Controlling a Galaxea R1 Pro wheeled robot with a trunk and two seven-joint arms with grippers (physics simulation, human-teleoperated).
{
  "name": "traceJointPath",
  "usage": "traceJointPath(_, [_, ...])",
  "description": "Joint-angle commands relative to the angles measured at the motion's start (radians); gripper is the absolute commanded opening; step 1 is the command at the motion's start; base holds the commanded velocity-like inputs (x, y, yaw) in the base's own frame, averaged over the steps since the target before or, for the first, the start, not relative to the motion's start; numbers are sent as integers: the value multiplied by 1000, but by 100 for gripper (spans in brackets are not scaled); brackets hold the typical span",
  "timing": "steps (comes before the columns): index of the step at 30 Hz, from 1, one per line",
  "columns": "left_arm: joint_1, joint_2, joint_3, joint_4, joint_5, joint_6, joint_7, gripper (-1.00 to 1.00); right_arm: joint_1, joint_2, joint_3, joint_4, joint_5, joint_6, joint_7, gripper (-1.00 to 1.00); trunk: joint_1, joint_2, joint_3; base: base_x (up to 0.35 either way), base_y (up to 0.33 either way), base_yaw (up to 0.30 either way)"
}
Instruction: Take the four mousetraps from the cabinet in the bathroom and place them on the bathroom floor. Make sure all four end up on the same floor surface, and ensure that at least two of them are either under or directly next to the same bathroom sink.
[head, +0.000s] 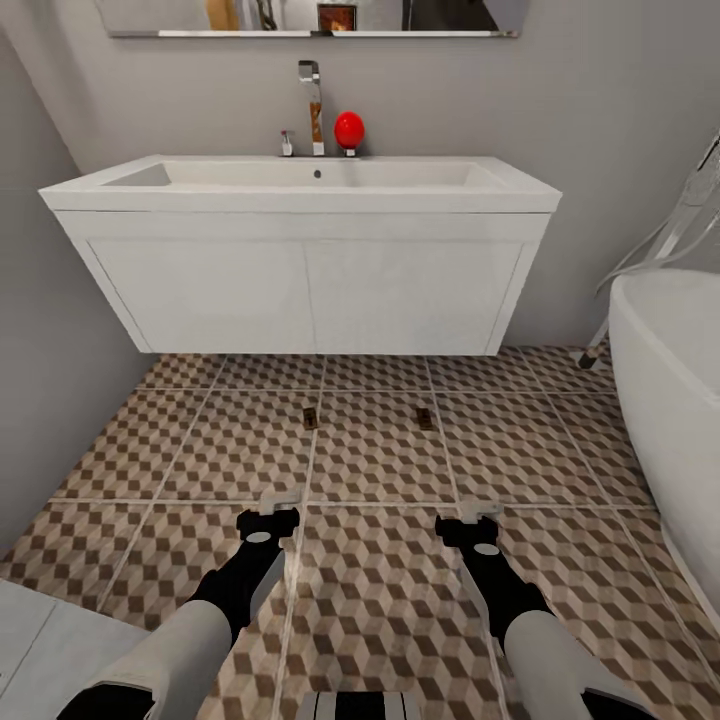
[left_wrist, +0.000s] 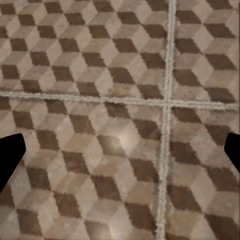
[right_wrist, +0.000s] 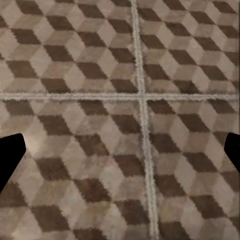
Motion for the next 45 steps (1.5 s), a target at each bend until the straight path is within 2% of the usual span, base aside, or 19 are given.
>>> traceJointPath(1, [0,1,-7,-2,0,8,7,100,0,1,-6,-1,9,2,0,100,-1,0,3,0,0,0])
traceJointPath(20, [0,4,-5,4,1,8,8,100,0,-4,-7,0,8,2,-1,100,-9,4,77,0,0,0])
traceJointPath(25, [0,7,-4,13,4,9,9,100,0,-30,-7,16,7,1,-1,100,-11,6,96,0,0,0])
traceJointPath(27, [0,10,-4,19,7,9,9,100,0,-50,-7,39,6,-2,-1,100,-12,6,104,0,0,0])
traceJointPath(28, [0,17,-4,29,12,9,8,100,0,-71,-8,66,6,-5,-1,100,-13,6,108,0,0,0])
traceJointPath(29, [0,17,-4,29,12,9,8,100,0,-71,-8,66,6,-5,-1,100,-13,7,112,0,0,0])
traceJointPath(30, [0,29,-4,41,17,9,8,100,0,-90,-8,89,6,-6,-1,100,-14,7,115,0,0,0])
traceJointPath(31, [0,35,-4,49,20,10,7,100,0,-98,-8,99,6,-7,-1,100,-14,7,119,0,0,0])
traceJointPath(39, [0,73,-3,118,72,10,6,100,0,-147,-7,177,5,-7,-1,100,-18,9,150,0,0,0])
traceJointPath(40, [0,73,-3,118,72,10,6,100,0,-147,-7,177,5,-7,-1,100,-18,9,154,0,0,0])
traceJointPath(45, [0,115,-2,187,113,6,5,100,0,-182,-7,255,5,-12,-1,100,-20,10,173,0,0,0])
